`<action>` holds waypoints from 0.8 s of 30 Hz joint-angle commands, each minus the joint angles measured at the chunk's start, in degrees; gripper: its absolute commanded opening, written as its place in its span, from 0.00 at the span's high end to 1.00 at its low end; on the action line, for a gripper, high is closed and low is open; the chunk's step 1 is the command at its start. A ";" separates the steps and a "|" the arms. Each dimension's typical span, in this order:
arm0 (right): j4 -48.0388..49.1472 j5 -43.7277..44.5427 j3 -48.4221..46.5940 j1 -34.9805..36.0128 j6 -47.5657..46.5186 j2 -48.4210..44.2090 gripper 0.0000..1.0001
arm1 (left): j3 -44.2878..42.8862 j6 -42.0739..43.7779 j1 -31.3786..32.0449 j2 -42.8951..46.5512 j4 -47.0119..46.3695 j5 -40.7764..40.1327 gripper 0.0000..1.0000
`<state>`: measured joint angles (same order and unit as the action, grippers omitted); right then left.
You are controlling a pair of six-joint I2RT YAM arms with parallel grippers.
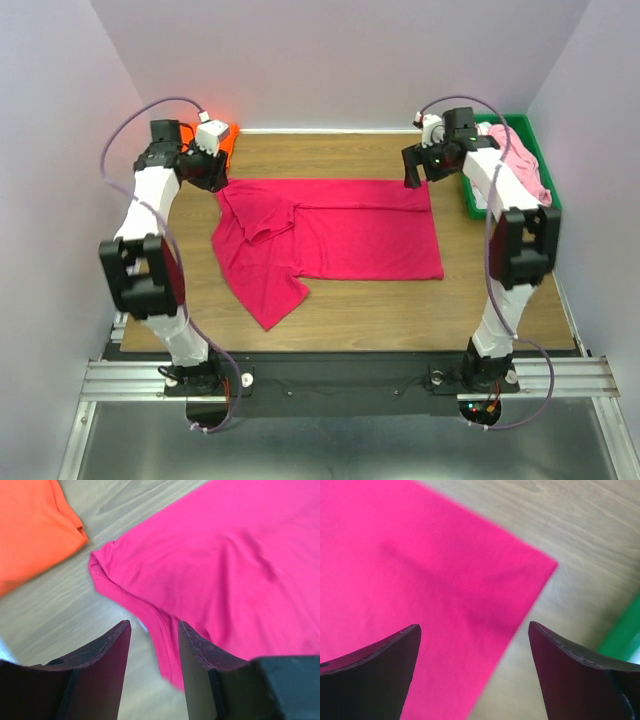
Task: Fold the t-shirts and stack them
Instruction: Fold the tshirt
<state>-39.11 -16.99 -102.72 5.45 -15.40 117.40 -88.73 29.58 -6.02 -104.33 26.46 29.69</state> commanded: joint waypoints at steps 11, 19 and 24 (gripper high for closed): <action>-11.88 -1.74 32.74 4.91 -22.21 -27.65 0.52 | 23.85 27.81 -0.31 21.27 18.11 8.72 0.55; -8.26 2.32 42.94 5.18 -25.64 -29.69 0.54 | 27.99 27.90 -0.31 22.68 16.87 6.69 0.55; -6.42 3.89 46.37 5.36 -26.70 -30.22 0.53 | 28.87 27.98 -0.31 22.16 16.34 6.34 0.54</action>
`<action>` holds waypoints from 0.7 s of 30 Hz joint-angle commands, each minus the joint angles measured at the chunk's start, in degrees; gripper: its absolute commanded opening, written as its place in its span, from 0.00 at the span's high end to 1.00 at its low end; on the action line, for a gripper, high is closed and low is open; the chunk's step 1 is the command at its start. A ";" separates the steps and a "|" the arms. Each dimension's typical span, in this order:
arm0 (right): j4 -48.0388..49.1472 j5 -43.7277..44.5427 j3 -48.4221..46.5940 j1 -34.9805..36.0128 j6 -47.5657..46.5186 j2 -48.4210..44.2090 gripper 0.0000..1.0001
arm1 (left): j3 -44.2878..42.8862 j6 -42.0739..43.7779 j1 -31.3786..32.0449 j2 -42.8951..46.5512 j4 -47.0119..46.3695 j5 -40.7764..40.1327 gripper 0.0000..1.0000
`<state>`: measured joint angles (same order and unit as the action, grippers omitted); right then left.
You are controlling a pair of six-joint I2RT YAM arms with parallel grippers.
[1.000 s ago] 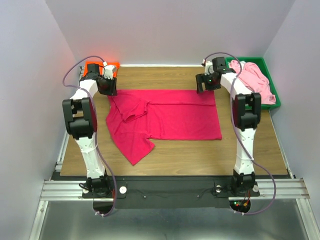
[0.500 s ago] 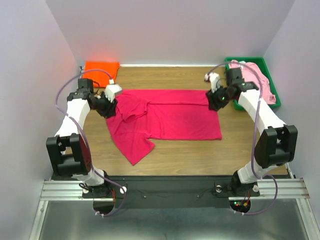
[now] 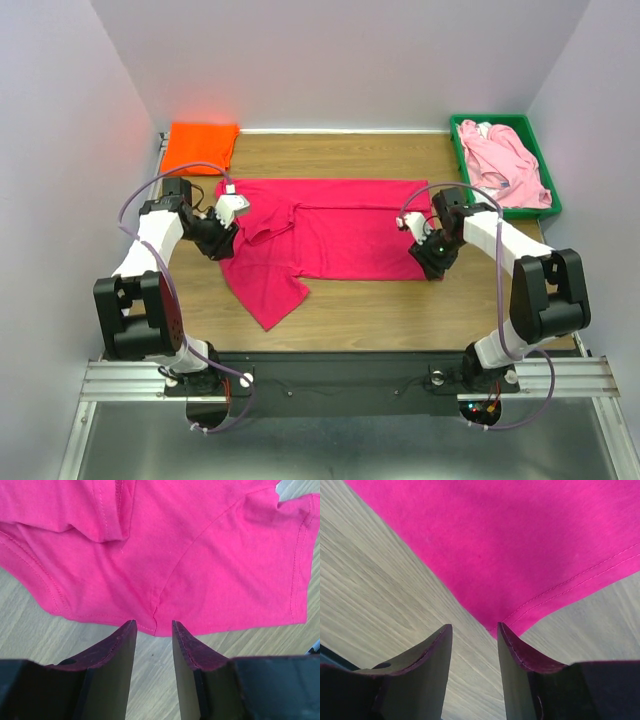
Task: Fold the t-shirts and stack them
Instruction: Fold the tshirt
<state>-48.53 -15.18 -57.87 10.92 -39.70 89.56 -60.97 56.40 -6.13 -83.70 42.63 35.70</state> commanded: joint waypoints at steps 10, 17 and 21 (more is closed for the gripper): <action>8.45 5.60 6.27 -0.11 -2.84 -0.44 0.54 | 4.80 6.08 1.29 1.96 1.32 -0.89 0.52; 10.04 7.97 7.50 -0.19 -2.31 0.44 0.73 | 12.35 4.43 5.60 2.40 -8.41 -7.30 0.51; 10.13 8.85 7.42 -0.11 -2.05 0.62 0.87 | 14.30 1.96 7.87 1.26 -14.24 -11.61 0.51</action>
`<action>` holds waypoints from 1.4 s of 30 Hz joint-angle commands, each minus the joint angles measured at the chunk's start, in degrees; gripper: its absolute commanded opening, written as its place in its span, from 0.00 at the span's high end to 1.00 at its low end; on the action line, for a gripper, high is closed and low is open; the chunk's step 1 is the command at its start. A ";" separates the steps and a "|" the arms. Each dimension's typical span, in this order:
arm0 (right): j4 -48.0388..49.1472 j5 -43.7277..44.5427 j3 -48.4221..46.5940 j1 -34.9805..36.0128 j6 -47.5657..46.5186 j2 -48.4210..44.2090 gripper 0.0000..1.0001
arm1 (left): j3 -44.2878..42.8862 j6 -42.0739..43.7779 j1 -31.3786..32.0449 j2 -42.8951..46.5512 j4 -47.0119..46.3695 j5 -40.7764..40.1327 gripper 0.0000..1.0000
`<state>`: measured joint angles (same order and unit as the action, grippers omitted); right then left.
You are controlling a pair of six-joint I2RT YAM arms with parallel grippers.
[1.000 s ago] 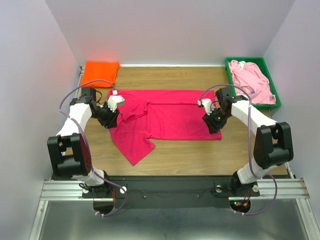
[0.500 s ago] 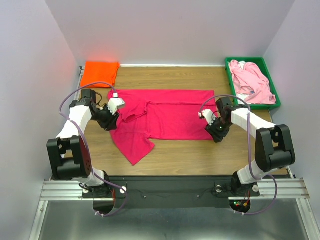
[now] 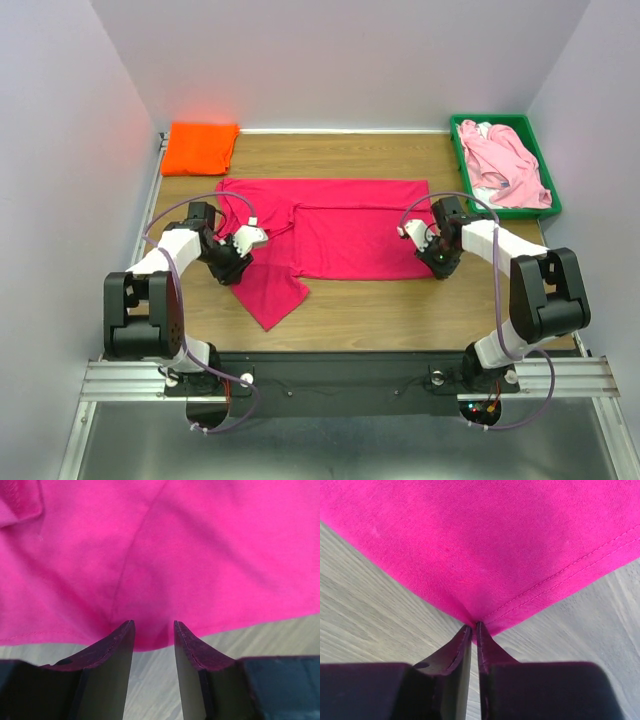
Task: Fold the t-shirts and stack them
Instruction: Fold the tshirt
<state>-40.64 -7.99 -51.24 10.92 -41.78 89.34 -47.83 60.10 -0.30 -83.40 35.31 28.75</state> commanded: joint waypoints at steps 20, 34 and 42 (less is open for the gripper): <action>-0.83 3.86 1.50 -0.11 -0.32 -5.48 0.99 | 6.97 2.83 3.20 5.77 0.36 -8.63 1.00; -6.73 3.24 -6.93 -1.95 -3.22 -7.53 0.99 | -5.33 4.59 1.35 8.69 11.36 -3.80 1.00; -8.22 2.80 -16.96 -3.01 -5.42 0.21 0.99 | -16.31 5.12 0.73 1.75 13.20 -1.42 1.00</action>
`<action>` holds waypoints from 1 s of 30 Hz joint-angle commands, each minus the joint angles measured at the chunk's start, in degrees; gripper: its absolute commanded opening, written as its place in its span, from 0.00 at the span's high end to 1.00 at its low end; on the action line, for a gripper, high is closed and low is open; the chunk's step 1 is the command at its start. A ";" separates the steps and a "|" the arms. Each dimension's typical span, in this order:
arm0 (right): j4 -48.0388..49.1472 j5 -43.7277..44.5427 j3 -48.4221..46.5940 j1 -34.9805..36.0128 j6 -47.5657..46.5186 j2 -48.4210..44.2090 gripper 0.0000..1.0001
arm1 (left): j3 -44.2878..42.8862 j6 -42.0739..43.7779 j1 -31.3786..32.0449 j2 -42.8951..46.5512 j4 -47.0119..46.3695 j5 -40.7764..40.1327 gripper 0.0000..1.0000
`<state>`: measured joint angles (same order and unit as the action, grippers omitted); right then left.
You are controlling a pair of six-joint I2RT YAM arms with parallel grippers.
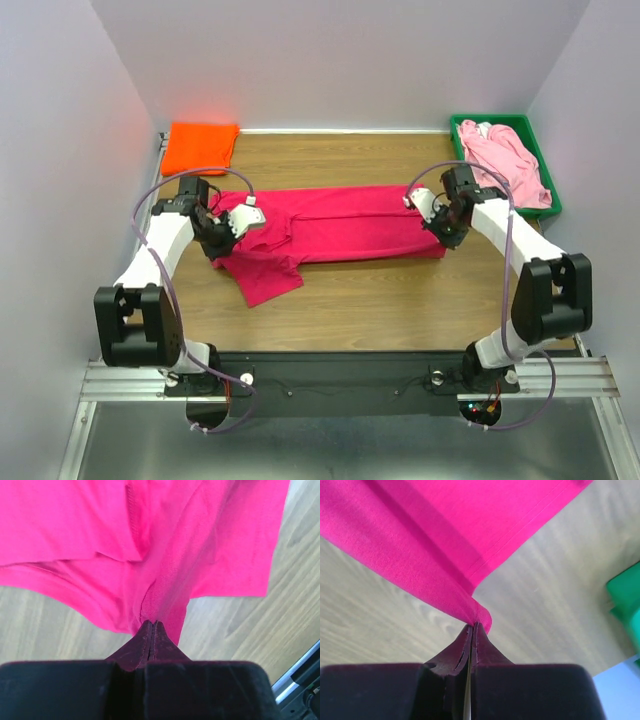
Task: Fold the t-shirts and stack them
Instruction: Fold the tshirt
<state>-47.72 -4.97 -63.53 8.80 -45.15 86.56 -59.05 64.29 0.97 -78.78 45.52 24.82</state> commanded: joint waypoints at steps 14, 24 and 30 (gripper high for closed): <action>-1.67 -1.27 -24.00 -3.26 -3.55 23.45 0.99 | -26.55 -0.48 -4.14 -24.04 4.94 5.59 1.00; -1.58 -2.23 -35.26 -3.52 -1.09 34.10 0.98 | -26.91 -3.03 -4.75 -32.57 -1.91 4.71 1.00; -1.58 -2.67 -37.19 -3.52 1.37 35.69 0.61 | -27.09 -4.26 -5.63 -33.72 -2.72 5.24 0.75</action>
<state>-49.23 -6.90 -98.26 5.96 -45.60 122.63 -84.90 61.06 -3.62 -112.99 43.05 29.32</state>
